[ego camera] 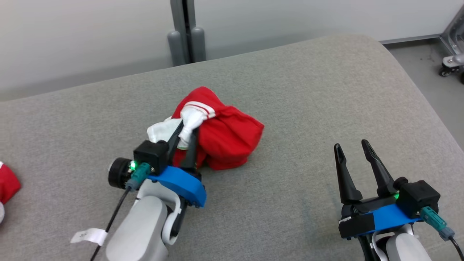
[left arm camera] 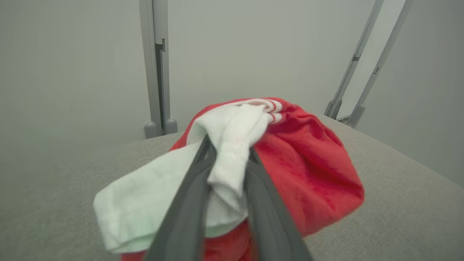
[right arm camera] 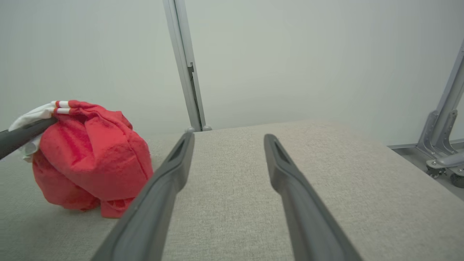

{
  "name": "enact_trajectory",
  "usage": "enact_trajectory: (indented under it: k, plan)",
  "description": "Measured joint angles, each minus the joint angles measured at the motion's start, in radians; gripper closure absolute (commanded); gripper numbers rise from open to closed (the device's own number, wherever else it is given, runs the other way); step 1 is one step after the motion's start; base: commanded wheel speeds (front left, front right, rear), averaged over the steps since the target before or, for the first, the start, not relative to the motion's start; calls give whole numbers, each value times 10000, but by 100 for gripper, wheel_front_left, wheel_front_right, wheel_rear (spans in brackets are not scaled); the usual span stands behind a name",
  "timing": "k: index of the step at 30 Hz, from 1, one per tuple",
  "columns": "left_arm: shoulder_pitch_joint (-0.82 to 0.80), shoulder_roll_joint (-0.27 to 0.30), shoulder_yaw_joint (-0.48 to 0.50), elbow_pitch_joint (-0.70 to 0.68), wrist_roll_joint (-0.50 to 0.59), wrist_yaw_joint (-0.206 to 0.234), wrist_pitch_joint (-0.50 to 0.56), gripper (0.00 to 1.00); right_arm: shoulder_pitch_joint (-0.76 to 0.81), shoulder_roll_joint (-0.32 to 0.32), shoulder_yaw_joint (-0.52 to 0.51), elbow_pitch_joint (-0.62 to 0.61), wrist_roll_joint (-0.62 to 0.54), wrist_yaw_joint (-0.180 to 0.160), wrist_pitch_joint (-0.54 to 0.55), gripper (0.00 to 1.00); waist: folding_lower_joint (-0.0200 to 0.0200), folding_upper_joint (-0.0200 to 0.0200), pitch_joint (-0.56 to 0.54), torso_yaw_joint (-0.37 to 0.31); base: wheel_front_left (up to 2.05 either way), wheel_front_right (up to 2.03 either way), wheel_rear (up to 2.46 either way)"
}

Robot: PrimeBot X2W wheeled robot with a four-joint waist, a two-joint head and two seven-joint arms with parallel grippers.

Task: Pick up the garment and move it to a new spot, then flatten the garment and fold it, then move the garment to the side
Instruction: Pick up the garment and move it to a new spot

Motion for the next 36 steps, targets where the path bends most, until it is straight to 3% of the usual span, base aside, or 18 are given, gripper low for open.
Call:
enact_trajectory:
  k: [11, 25, 36]
  plan:
    - [231, -151, 104, -1053, -42, 228, -479, 0, 300, 4, 44, 173, -92, 0, 33, 0, 0, 0, -773, 733, 0, 0, 0]
    - [1952, 1074, 1833, -2372, -339, 1162, -529, 0, 765, 0, -245, 63, -215, 0, 221, 0, 0, 0, -1270, 1681, 0, 0, 0]
    - [3626, 1486, 2752, -2824, -353, 1292, -531, 0, 998, 4, -700, 0, -345, 0, 401, 0, -1, 0, -1498, 2315, 0, 0, 0]
